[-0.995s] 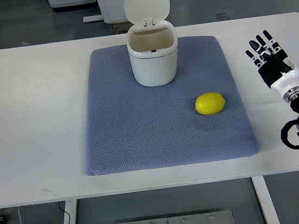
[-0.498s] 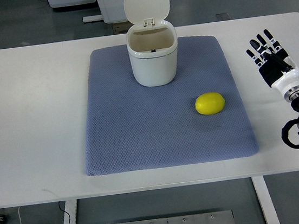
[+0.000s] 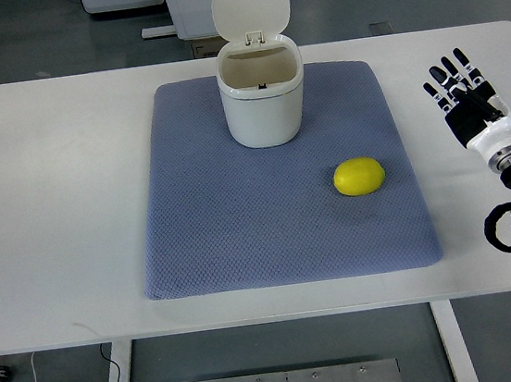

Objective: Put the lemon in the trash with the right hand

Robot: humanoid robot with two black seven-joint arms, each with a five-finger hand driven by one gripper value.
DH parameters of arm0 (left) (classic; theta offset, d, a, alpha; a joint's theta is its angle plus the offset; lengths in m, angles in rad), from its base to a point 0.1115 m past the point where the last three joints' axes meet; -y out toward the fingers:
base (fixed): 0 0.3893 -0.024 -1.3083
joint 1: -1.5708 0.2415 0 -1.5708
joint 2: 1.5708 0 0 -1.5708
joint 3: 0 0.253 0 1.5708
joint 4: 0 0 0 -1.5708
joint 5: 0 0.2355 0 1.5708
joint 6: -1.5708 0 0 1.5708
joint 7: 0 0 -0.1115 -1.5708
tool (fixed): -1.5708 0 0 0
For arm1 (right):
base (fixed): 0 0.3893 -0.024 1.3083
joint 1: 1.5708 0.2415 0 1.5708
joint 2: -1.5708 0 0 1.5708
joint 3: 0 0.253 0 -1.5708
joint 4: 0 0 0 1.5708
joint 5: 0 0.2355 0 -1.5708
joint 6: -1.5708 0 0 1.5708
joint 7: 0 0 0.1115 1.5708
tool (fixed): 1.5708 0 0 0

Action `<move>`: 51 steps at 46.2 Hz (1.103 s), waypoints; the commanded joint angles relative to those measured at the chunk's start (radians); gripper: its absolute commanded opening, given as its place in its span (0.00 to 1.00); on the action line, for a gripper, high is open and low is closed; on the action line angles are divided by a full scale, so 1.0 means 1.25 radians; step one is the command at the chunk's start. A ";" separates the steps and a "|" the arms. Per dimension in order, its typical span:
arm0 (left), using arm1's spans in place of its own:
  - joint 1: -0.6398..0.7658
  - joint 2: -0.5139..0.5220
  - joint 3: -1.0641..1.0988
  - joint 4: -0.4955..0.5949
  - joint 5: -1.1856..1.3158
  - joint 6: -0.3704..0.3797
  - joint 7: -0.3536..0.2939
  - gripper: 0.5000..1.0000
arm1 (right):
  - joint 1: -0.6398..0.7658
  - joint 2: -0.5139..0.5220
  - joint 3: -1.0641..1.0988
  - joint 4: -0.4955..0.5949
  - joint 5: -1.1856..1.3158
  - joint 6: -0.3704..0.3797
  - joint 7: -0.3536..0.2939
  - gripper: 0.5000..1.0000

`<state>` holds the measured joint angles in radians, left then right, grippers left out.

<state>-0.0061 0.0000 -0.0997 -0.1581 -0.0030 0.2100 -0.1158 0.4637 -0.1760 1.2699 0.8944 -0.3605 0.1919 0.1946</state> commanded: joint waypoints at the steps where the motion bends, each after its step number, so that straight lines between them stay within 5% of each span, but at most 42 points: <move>1: 0.000 0.000 0.000 0.000 0.000 0.000 0.001 1.00 | -0.003 0.000 0.001 0.000 0.000 0.000 0.000 1.00; 51: 0.000 0.000 0.000 0.000 0.000 0.000 -0.001 1.00 | 0.000 -0.029 0.009 0.001 0.000 0.033 0.004 1.00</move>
<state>-0.0061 0.0000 -0.0997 -0.1581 -0.0030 0.2101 -0.1162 0.4643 -0.2118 1.2810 0.8963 -0.3605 0.2259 0.1995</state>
